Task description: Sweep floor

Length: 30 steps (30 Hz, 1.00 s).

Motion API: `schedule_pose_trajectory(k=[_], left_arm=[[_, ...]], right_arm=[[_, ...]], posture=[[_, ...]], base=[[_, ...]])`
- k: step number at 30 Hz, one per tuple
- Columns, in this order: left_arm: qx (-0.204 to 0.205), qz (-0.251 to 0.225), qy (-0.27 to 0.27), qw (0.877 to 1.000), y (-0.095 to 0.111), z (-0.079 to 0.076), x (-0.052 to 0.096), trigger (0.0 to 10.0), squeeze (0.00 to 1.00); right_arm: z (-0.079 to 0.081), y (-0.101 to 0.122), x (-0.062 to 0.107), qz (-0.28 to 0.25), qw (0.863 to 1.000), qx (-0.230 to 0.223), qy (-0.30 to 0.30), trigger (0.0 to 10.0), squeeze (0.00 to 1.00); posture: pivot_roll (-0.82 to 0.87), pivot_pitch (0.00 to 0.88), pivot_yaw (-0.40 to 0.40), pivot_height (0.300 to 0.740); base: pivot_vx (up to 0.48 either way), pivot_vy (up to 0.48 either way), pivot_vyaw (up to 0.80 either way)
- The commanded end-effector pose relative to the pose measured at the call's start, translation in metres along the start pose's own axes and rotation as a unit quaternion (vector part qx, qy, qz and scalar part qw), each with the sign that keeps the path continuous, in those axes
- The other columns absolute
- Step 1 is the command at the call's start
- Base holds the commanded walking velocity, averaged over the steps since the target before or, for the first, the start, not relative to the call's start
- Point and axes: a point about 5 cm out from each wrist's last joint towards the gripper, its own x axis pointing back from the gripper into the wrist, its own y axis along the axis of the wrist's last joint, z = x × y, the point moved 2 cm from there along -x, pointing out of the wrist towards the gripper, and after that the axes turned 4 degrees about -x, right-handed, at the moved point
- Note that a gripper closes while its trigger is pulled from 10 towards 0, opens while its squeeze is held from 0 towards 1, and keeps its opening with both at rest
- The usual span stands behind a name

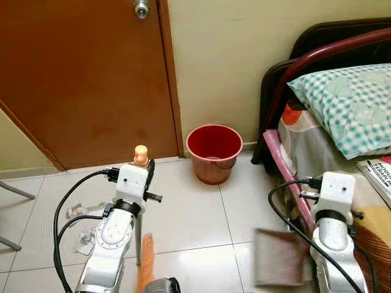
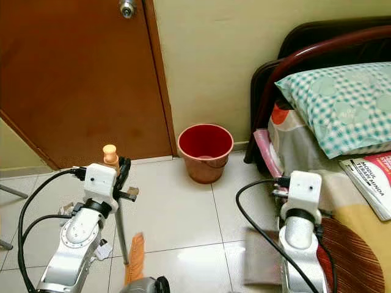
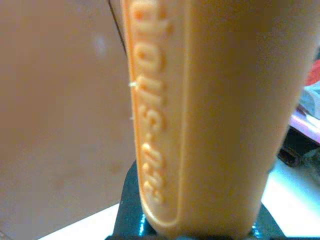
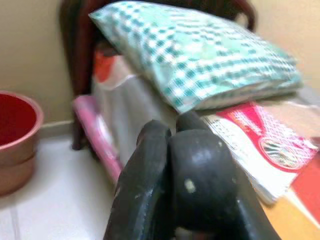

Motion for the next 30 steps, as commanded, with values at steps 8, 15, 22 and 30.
schedule_pose_trajectory(k=[8, 15, 22, 30], left_arm=[[-0.01, 0.008, -0.009, 1.0, -0.003, 0.007, 0.004, 10.0, 0.0], [-0.01, 0.006, -0.018, 1.0, 0.0, 0.006, 0.003, 10.0, 0.0], [-0.006, 0.004, -0.027, 1.0, 0.0, 0.004, 0.004, 10.0, 0.0], [0.001, 0.001, -0.04, 0.999, 0.001, 0.0, 0.004, 10.0, 0.0]], right_arm=[[0.014, -0.01, 0.0, 0.053, 0.991, -0.109, -0.057, 10.0, 0.0], [0.013, -0.015, -0.003, 0.105, 0.97, -0.181, -0.128, 10.0, 0.0], [0.005, -0.017, -0.002, 0.105, 0.967, -0.172, -0.157, 10.0, 0.0], [-0.01, -0.027, 0.0, 0.124, 0.955, -0.151, -0.222, 10.0, 0.0]], posture=[[-0.01, 0.038, 0.085, 0.74], [0.0, 0.037, 0.094, 0.74], [0.0, 0.038, 0.098, 0.74], [-0.01, 0.038, 0.101, 0.74]], base=[[0.0, 0.0, 0.0], [0.0, 0.0, 0.0], [0.0, 0.0, 0.0], [0.0, 0.0, 0.0]])
